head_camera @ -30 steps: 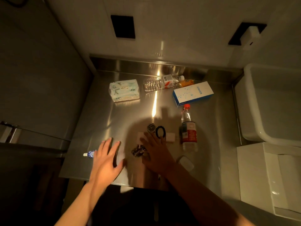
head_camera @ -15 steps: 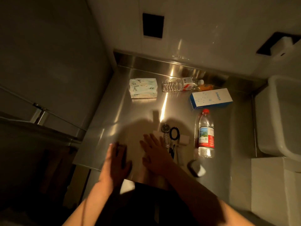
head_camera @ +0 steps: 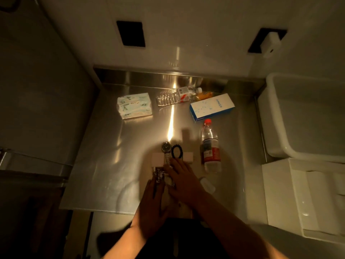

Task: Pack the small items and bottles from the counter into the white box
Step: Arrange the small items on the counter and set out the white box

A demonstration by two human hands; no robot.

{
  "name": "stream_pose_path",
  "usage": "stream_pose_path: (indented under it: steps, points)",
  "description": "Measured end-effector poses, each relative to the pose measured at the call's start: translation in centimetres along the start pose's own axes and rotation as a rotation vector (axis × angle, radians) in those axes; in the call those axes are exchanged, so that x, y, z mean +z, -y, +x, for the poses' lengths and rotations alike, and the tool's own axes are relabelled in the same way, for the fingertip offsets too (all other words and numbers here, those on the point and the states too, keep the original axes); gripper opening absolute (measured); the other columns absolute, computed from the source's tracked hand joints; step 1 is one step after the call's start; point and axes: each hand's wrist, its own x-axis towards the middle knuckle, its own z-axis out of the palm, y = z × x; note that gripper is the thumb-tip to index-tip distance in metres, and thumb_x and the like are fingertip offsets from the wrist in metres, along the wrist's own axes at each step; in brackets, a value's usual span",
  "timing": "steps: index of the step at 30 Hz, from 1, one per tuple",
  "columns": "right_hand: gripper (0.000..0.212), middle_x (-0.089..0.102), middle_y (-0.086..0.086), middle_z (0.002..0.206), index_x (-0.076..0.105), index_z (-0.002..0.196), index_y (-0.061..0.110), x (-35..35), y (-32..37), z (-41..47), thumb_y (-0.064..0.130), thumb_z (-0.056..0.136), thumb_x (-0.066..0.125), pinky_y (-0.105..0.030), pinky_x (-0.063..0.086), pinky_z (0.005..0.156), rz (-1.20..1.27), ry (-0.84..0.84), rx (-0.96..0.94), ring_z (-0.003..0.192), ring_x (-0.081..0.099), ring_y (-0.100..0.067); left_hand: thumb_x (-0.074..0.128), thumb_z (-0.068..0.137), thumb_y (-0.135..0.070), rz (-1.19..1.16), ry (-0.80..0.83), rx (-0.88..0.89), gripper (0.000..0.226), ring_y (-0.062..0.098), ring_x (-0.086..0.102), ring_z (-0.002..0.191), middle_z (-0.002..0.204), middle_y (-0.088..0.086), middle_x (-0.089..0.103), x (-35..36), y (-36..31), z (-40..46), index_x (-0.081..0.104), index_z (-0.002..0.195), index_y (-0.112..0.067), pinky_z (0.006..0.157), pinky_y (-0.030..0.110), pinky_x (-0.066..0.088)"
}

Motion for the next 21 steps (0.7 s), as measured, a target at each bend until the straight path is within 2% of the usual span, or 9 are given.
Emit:
stream_pose_path:
  steps: [2,4,8,10,12,14,17,19,21]
  points:
    - [0.081,0.013,-0.011,0.170,0.026,0.161,0.019,0.1,-0.5,-0.4,0.045,0.089,0.054,-0.057,0.017,0.124,0.019,-0.040,0.013,0.157,0.008,-0.033,0.068,0.088,-0.041,-0.036,-0.040,-0.009,0.073,0.045,0.038,0.145,0.155,0.027,0.041,0.6,-0.8,0.0,0.053,0.144,0.002,0.115,0.053,0.040]
    - [0.078,0.017,-0.010,0.169,0.027,0.160,0.021,-0.1,-1.0,-0.8,0.044,0.090,0.053,-0.056,0.016,0.125,0.068,-0.101,0.036,0.157,0.011,-0.032,0.061,0.086,-0.045,-0.106,-0.100,0.015,0.070,0.043,0.041,0.143,0.153,0.025,0.044,0.8,-1.0,0.0,0.058,0.139,0.000,0.120,0.042,0.032]
    - [0.072,0.014,-0.004,0.170,0.024,0.160,0.026,-2.2,-2.4,-0.5,0.044,0.097,0.052,-0.054,0.017,0.126,0.063,-0.179,0.113,0.157,0.007,-0.028,0.068,0.086,-0.044,-0.221,-0.155,0.060,0.069,0.010,0.022,0.153,0.162,0.009,0.035,0.1,-1.6,0.5,0.046,0.150,-0.033,0.116,0.037,0.033]
    - [0.072,0.014,-0.005,0.170,0.025,0.161,0.024,-3.5,-3.2,-0.2,0.039,0.098,0.055,-0.054,0.018,0.125,0.102,-0.236,0.118,0.158,0.005,-0.026,0.065,0.085,-0.044,-0.284,-0.208,0.053,0.066,0.001,0.028,0.149,0.159,0.005,0.037,-0.4,-2.2,1.2,0.043,0.147,-0.041,0.112,0.037,0.035]
    - [0.073,0.010,-0.003,0.171,0.024,0.161,0.025,-4.8,-4.0,0.0,0.039,0.098,0.057,-0.051,0.012,0.127,0.131,-0.262,0.127,0.158,-0.001,-0.021,0.063,0.085,-0.047,-0.222,-0.154,0.072,0.067,0.010,0.033,0.147,0.161,0.004,0.034,-1.3,-1.9,2.5,0.047,0.149,-0.033,0.115,0.037,0.036]
    - [0.074,0.007,-0.001,0.171,0.022,0.162,0.025,-6.3,-4.8,0.6,0.043,0.099,0.057,-0.050,0.010,0.128,0.110,-0.262,0.142,0.158,-0.002,-0.022,0.060,0.087,-0.056,0.049,-0.123,0.116,0.073,0.017,0.029,0.151,0.163,0.000,0.029,-2.5,-0.9,4.4,0.044,0.153,-0.028,0.122,0.030,0.030]
    - [0.075,0.008,-0.004,0.171,0.023,0.161,0.025,-8.8,-5.9,2.1,0.044,0.097,0.058,-0.050,0.011,0.128,0.053,-0.242,0.167,0.158,0.000,-0.026,0.058,0.090,-0.055,0.065,-0.120,0.083,0.082,0.004,0.008,0.155,0.168,-0.004,0.022,-4.2,-0.4,8.0,0.028,0.161,-0.024,0.125,0.017,0.006]
    - [0.075,0.013,-0.008,0.169,0.029,0.159,0.022,-10.5,-6.4,3.2,0.040,0.094,0.063,-0.051,0.014,0.126,0.030,-0.241,0.179,0.157,0.007,-0.029,0.065,0.089,-0.051,0.062,-0.132,0.058,0.092,0.008,0.008,0.156,0.169,-0.001,0.022,-4.9,-0.3,10.2,0.022,0.163,-0.018,0.128,0.026,0.007]
    - [0.067,0.029,-0.014,0.162,0.041,0.151,0.016,-11.9,-7.0,4.5,0.035,0.091,0.064,-0.052,0.027,0.120,-0.030,-0.286,0.160,0.148,0.027,-0.033,0.076,0.083,-0.048,-0.021,-0.138,-0.047,0.102,0.017,0.016,0.156,0.168,0.001,0.023,-6.3,-0.2,12.5,0.018,0.163,-0.022,0.128,0.034,0.016]
